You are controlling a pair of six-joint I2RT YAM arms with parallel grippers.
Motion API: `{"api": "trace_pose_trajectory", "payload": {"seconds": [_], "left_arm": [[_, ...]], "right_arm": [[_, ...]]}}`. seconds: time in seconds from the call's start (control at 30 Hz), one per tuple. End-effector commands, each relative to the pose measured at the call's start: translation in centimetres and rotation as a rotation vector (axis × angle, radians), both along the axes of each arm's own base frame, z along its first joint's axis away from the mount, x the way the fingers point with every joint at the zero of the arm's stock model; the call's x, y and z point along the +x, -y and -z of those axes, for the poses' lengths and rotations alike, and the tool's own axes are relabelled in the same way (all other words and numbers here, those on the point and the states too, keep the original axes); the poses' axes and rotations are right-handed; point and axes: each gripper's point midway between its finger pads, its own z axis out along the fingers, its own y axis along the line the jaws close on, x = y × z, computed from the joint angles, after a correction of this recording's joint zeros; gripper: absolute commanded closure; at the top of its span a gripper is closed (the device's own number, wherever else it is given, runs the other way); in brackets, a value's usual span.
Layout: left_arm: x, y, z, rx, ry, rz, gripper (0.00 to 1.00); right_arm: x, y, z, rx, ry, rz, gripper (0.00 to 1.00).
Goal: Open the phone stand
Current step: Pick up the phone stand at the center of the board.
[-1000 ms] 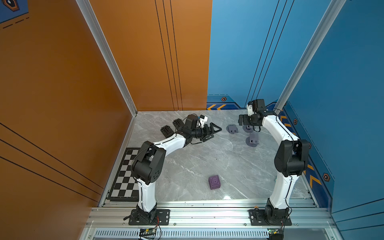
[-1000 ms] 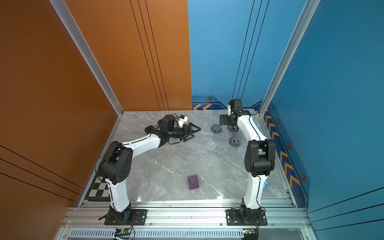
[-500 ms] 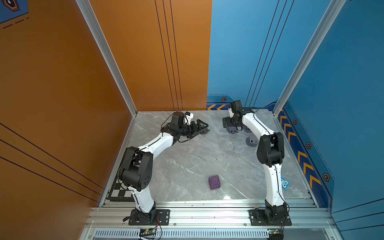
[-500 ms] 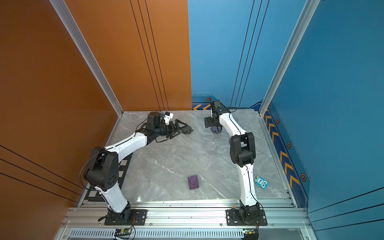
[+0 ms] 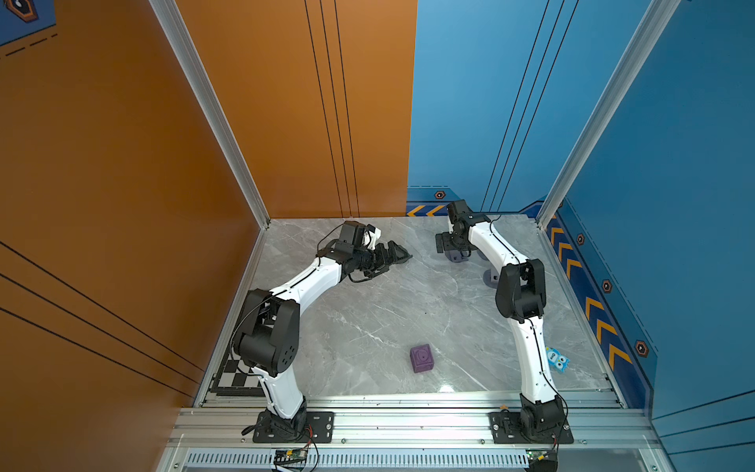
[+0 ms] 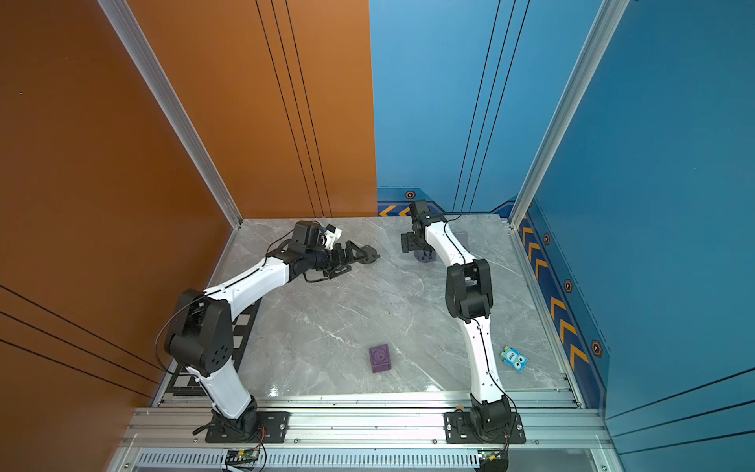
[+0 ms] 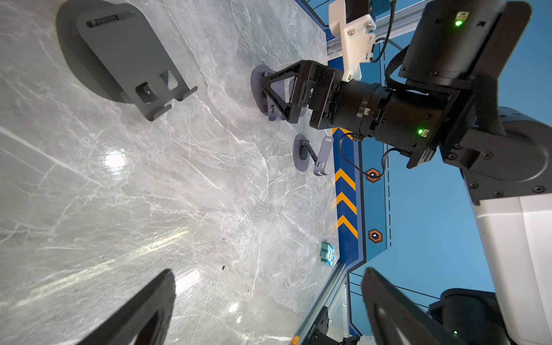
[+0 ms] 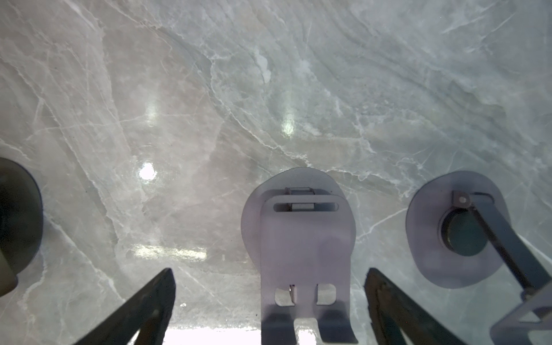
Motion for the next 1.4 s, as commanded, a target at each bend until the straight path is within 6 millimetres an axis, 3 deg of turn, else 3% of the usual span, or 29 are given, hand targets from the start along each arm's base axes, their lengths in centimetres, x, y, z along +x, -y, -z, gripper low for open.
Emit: {"api": "trace_pose_trajectory", "payload": {"seconds": [0.0,0.33,0.53,0.7,0.87,0.97,1.2,1.37], "left_arm": [[0.3,0.2,0.5,0.023,0.0,0.008,0.02],[1.1,1.0,1.0,0.022,-0.007,0.019,0.02],[1.3,1.7,1.4,0.024,-0.012,0.027,0.02],[1.7,2.0,1.5,0.024,-0.011,0.029,0.02],[1.8,2.1,1.4,0.023,-0.011,0.029,0.02],[1.7,2.1,1.4,0.023,-0.01,0.03,0.02],[1.9,1.7,0.6,0.028,0.018,0.022,0.02],[2.2,1.2,0.0,0.038,0.038,0.0,0.01]], "right_arm": [[-0.6,1.2,1.8,-0.035,-0.058,0.041,0.0],[-0.8,2.6,3.7,-0.017,-0.107,0.079,0.01],[-0.8,2.9,4.6,0.0,-0.128,0.078,0.09],[-1.1,2.3,5.3,-0.011,-0.148,0.053,0.22],[-1.4,2.3,5.6,-0.012,-0.159,0.048,0.46],[-1.3,2.6,5.3,-0.012,-0.156,0.052,0.6],[-1.1,2.2,2.7,0.011,-0.116,0.052,0.69],[-2.4,0.5,-0.1,0.049,-0.096,0.033,0.76]]}}
